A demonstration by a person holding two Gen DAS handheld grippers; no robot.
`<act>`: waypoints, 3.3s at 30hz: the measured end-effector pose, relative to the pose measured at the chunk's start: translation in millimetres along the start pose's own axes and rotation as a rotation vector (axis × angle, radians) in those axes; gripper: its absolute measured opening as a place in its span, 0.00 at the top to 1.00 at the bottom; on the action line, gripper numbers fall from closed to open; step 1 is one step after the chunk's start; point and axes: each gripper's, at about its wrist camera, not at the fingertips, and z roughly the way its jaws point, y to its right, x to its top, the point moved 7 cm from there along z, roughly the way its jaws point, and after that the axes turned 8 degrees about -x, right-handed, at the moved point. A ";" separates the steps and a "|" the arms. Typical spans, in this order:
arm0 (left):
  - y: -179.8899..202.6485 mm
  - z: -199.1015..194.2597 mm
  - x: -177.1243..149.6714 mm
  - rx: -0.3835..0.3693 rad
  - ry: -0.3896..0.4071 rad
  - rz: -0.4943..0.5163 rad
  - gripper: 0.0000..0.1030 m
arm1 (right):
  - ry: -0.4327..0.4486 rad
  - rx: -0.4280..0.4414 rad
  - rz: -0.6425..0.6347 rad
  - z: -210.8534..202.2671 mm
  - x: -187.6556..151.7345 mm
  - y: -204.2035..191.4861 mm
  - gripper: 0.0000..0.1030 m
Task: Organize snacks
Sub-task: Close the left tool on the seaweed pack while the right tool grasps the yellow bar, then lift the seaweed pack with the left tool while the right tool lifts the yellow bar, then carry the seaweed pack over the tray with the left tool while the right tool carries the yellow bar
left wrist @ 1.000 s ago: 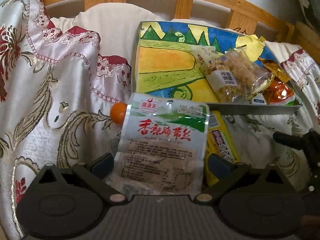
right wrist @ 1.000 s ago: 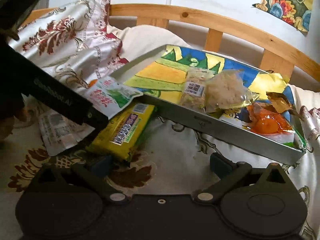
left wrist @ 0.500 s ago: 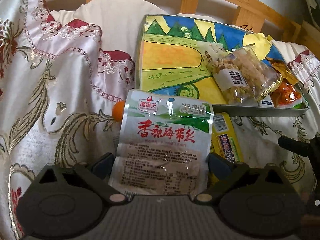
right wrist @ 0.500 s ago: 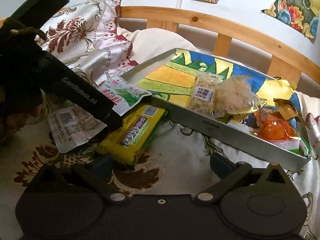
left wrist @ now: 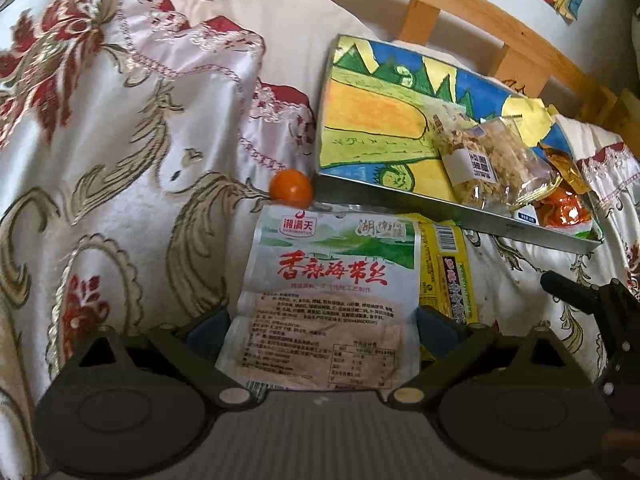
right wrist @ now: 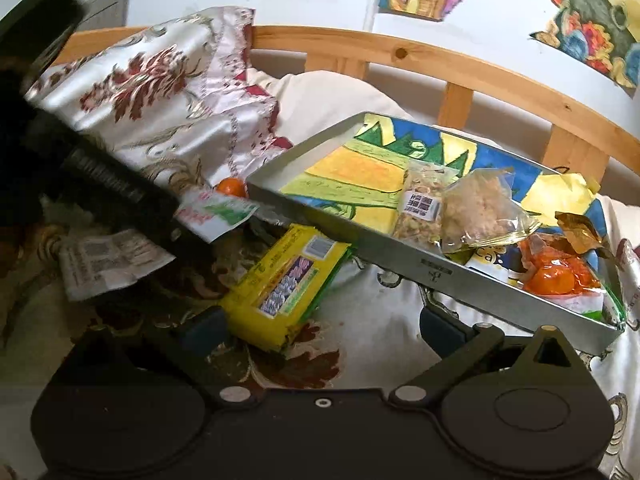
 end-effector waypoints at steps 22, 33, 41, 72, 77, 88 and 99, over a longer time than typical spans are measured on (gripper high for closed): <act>-9.5 -16.7 -6.9 -0.014 0.069 -0.087 0.03 | -0.145 -0.006 0.046 42.6 10.4 -28.8 0.20; -1.5 -10.0 -11.9 0.016 0.035 0.004 0.03 | -0.172 0.047 -0.039 17.7 -0.8 -14.4 0.47; 5.6 3.5 -13.7 0.077 -0.023 0.076 0.01 | -0.164 0.052 0.011 11.9 -7.2 -4.3 0.41; 18.7 -0.7 -14.5 0.116 -0.036 0.060 0.05 | -0.090 0.028 -0.009 0.1 -13.6 -2.7 0.49; 23.0 -5.8 -9.7 0.117 -0.002 0.062 0.05 | -0.072 0.008 -0.019 -3.2 -10.2 2.0 0.49; 46.4 -12.9 22.7 0.097 0.088 0.064 0.05 | -0.015 -0.016 0.048 -11.2 10.3 23.3 0.49; 81.4 -6.4 84.2 0.102 0.157 0.125 0.05 | 0.081 -0.102 0.125 -10.7 38.1 72.0 0.49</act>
